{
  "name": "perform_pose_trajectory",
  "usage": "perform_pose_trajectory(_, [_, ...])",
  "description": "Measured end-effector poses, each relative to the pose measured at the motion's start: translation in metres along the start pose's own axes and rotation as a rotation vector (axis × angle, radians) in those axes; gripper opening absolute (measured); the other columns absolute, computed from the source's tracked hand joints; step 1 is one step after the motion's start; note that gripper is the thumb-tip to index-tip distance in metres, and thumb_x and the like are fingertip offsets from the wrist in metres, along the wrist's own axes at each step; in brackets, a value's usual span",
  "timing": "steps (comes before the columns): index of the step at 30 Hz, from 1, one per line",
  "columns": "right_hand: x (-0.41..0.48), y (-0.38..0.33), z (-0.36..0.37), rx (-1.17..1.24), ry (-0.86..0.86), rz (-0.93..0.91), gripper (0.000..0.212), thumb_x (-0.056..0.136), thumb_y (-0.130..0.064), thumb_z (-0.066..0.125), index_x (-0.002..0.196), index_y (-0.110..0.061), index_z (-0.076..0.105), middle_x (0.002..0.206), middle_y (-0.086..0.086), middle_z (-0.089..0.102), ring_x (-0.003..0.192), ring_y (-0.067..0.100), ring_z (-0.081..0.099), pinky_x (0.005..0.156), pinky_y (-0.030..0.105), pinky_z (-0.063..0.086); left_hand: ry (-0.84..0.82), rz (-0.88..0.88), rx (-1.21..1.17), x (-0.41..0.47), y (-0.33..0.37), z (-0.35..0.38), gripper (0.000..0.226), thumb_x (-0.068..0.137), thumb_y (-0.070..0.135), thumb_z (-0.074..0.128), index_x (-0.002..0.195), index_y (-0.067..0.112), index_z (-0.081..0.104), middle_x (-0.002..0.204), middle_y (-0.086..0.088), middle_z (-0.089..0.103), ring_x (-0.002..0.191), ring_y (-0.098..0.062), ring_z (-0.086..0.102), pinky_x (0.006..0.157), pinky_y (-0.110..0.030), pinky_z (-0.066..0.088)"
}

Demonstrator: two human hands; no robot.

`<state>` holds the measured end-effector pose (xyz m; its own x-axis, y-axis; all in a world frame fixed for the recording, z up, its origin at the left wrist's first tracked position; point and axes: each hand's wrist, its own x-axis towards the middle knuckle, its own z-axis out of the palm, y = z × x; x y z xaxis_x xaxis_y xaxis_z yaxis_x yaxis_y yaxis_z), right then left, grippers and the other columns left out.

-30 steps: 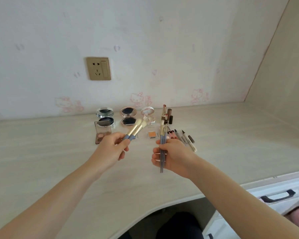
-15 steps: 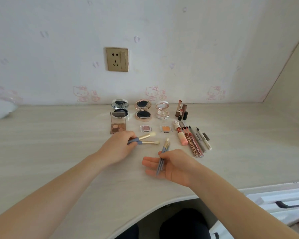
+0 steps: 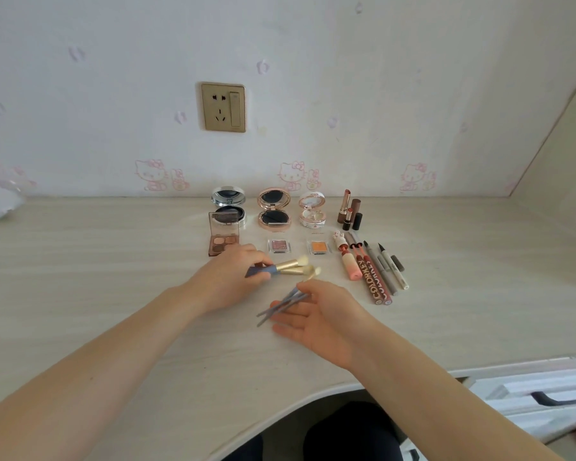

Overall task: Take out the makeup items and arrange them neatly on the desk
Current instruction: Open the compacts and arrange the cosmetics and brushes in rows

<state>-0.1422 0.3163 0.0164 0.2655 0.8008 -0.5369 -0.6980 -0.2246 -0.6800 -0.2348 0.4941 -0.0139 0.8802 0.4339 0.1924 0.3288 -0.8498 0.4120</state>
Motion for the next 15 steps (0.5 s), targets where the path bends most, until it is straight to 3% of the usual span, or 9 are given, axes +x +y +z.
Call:
perform_pose_trajectory(2, [-0.002, -0.004, -0.002, -0.021, -0.012, 0.014, 0.043, 0.096, -0.017, 0.047, 0.133, 0.005, 0.039, 0.124, 0.031, 0.055, 0.113, 0.040, 0.056, 0.091, 0.047, 0.047, -0.005, 0.019, -0.007, -0.002, -0.001, 0.000, 0.027, 0.094, 0.027, 0.055, 0.119, 0.024, 0.064, 0.107, 0.008, 0.058, 0.100, -0.008, 0.050, 0.089, -0.025, 0.040])
perform_pose_trajectory(5, [-0.009, -0.010, -0.006, -0.013, -0.023, 0.025, 0.059, 0.096, -0.014, 0.048, 0.143, 0.006, 0.020, 0.130, 0.034, 0.047, 0.119, 0.044, 0.051, 0.092, 0.049, 0.047, -0.014, 0.053, -0.002, -0.006, -0.003, 0.000, 0.030, 0.095, 0.025, 0.054, 0.123, 0.025, 0.063, 0.111, 0.007, 0.059, 0.103, -0.007, 0.050, 0.092, -0.025, 0.039])
perform_pose_trajectory(9, [-0.016, -0.017, -0.014, -0.158, -0.021, -0.002, 0.035, 0.096, -0.009, 0.048, 0.127, 0.007, 0.042, 0.118, 0.030, 0.058, 0.104, 0.039, 0.063, 0.083, 0.043, 0.055, -0.026, 0.074, 0.021, -0.013, -0.006, 0.003, 0.032, 0.095, 0.024, 0.052, 0.126, 0.028, 0.061, 0.112, 0.011, 0.059, 0.105, -0.011, 0.050, 0.094, -0.032, 0.041])
perform_pose_trajectory(12, [-0.013, -0.017, -0.020, -0.698, 0.094, -0.211, 0.023, 0.096, -0.009, 0.049, 0.114, -0.004, 0.061, 0.103, 0.009, 0.072, 0.094, 0.023, 0.069, 0.084, 0.035, 0.057, -0.015, 0.071, 0.022, -0.019, -0.006, 0.004, 0.036, 0.095, 0.022, 0.051, 0.131, 0.028, 0.057, 0.115, 0.012, 0.057, 0.107, -0.010, 0.048, 0.096, -0.032, 0.041])
perform_pose_trajectory(15, [0.000, -0.013, -0.034, -1.426, 0.173, -0.717, 0.029, 0.095, -0.012, 0.048, 0.119, -0.020, 0.063, 0.112, -0.005, 0.067, 0.102, 0.015, 0.061, 0.089, 0.021, 0.048, 0.029, 0.103, 0.008, -0.025, -0.006, 0.006, 0.040, 0.094, 0.020, 0.052, 0.133, 0.028, 0.054, 0.117, 0.013, 0.054, 0.109, -0.006, 0.047, 0.097, -0.026, 0.040])
